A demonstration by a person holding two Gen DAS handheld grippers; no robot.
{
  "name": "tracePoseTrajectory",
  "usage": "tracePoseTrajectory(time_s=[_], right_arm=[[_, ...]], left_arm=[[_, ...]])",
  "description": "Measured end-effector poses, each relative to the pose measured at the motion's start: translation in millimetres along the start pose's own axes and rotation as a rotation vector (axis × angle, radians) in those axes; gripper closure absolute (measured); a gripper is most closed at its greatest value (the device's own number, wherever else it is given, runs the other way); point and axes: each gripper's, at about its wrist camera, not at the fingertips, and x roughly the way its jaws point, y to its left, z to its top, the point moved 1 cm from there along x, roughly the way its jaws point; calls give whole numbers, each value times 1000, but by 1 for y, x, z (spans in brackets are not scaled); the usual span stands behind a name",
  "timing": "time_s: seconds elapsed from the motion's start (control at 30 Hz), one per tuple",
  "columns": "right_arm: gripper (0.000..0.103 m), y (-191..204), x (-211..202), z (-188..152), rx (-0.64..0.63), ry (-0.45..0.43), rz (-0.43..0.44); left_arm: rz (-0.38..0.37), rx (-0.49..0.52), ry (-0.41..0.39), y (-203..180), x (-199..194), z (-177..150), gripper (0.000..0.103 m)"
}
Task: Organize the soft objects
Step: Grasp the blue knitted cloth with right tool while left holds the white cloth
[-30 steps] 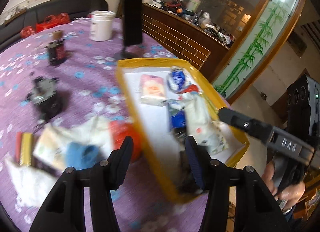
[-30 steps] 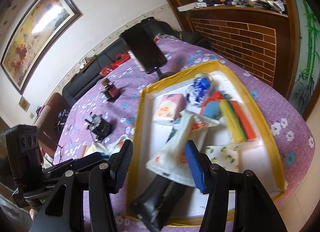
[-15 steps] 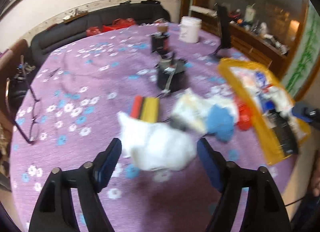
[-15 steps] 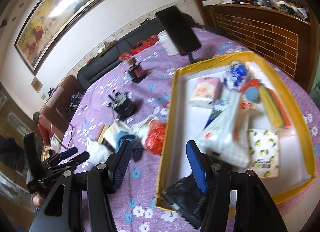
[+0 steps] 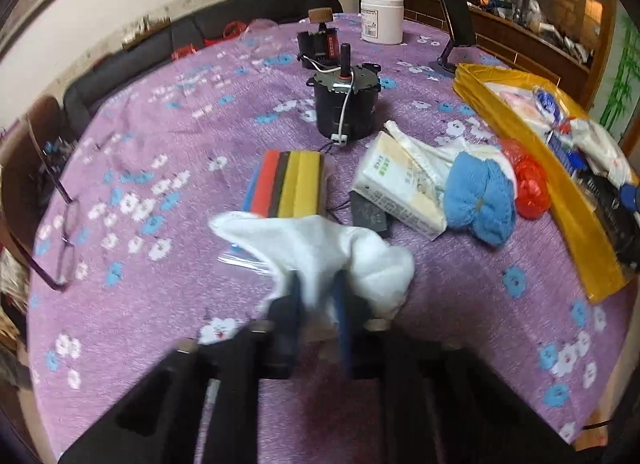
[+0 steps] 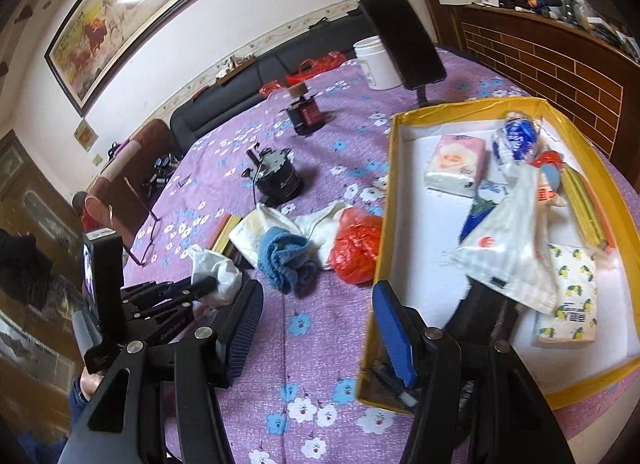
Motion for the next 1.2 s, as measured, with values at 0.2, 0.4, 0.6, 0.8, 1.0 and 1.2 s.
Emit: tracePoseTrajectory(time_s=[0.2,0.4,0.6,0.8,1.0,1.2], right_arm=[[41,27,27,1,-61,43,-2],[41,57,69,9,-134,81,-60],[41,63,108,12,-169,106,-159],[64,58,114,4,-153,105,-138],[64,70,88,-13,-199,34,-59],[64,67,97,-28,-182,6,-20]], left_arm=[[-51,-42,-56,25,-30,-3,96],[-83,-91,-50,58,-47,-20,96],[-103,-78,15,62,-33,-45,94],[-100,-81,-39,65,-43,-46,15],[-67,-63,-11,61,-30,-37,12],[-83,-59,14,55,-11,-34,59]])
